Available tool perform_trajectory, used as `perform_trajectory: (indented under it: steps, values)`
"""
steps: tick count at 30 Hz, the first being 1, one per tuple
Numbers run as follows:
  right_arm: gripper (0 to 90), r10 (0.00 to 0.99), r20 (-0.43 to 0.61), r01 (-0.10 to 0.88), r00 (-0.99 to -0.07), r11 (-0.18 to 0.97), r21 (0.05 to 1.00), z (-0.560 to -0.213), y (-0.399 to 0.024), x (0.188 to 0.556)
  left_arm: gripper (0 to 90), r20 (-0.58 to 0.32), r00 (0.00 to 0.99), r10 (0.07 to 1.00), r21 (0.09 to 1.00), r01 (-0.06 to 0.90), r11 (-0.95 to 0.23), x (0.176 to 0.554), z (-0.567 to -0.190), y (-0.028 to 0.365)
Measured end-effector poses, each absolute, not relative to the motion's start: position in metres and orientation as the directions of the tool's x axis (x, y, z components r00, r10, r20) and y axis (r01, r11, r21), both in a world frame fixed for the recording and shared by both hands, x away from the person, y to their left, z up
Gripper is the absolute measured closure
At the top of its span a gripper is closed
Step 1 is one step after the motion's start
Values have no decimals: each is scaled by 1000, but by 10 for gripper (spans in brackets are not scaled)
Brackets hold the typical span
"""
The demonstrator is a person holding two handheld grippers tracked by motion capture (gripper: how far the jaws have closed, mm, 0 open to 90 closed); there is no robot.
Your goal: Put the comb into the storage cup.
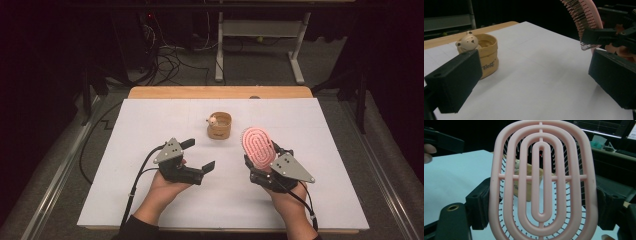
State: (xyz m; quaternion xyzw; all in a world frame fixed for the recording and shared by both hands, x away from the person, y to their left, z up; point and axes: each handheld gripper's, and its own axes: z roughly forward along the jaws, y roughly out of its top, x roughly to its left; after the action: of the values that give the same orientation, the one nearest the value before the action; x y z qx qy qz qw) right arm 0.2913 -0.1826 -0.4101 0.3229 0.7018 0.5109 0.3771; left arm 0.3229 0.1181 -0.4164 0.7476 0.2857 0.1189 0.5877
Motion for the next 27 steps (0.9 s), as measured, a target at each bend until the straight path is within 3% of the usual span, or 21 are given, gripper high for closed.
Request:
perform_trajectory:
  steps: [27]
  values:
    - [200,766,-252,16,-592,323,946,-419,-144,277,0,-170,845,507,953,272,-134,309,-400,104]
